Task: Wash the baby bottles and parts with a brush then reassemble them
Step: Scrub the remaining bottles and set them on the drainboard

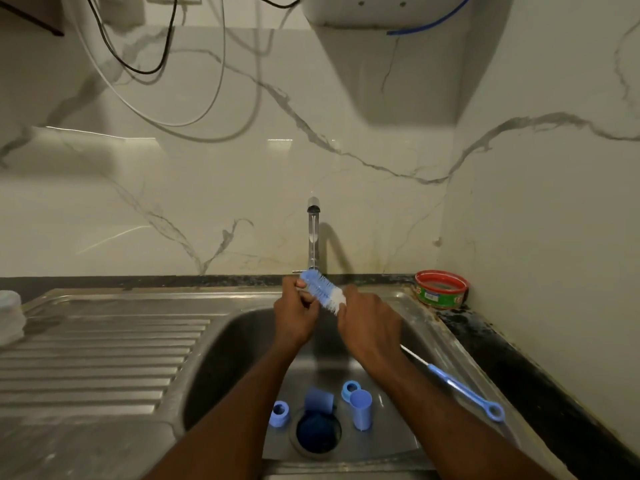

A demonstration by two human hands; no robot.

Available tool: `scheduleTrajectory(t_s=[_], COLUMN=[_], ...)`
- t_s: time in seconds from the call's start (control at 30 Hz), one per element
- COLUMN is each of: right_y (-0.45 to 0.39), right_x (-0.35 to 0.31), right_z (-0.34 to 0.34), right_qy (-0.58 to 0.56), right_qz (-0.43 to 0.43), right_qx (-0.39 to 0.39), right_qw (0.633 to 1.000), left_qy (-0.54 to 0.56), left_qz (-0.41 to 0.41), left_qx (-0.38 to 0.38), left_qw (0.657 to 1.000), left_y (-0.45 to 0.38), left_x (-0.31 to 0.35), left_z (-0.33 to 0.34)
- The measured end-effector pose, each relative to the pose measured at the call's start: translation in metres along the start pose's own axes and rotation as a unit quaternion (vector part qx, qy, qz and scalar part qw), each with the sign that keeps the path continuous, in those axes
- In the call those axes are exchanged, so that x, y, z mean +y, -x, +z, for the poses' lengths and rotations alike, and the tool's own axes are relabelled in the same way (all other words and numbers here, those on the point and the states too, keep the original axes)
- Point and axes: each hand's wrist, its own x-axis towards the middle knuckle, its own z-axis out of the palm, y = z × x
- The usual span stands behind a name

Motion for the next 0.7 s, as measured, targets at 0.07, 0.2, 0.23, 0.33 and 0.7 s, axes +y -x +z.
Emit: scheduleTrajectory(t_s=[0.07, 0.2, 0.23, 0.33, 0.7], right_y=[-0.003, -0.012, -0.011, -0.003, -0.01], right_x=[0.001, 0.003, 0.002, -0.005, -0.004], right_z=[0.0, -0.007, -0.007, -0.004, -0.007], right_qy=[0.012, 0.001, -0.005, -0.017, -0.025], right_qz=[0.015, 0.041, 0.035, 0.014, 0.049], right_qx=[-0.001, 0.029, 0.045, 0.072, 0.026], right_qw=[1.0, 0.999, 0.998, 0.997, 0.998], left_qy=[0.08, 0.257, 0.308, 0.471, 0.494], left_qz=[-0.047, -0.207, -0.25, -0.323, -0.32], left_qx=[-0.048, -0.018, -0.001, 0.036, -0.048], left_qw=[0.995, 0.944, 0.918, 0.82, 0.807], left_y=[0.004, 0.004, 0.002, -0.005, -0.008], left_x=[0.005, 0.016, 0.019, 0.021, 0.028], left_z=[0.002, 0.009, 0.01, 0.004, 0.015])
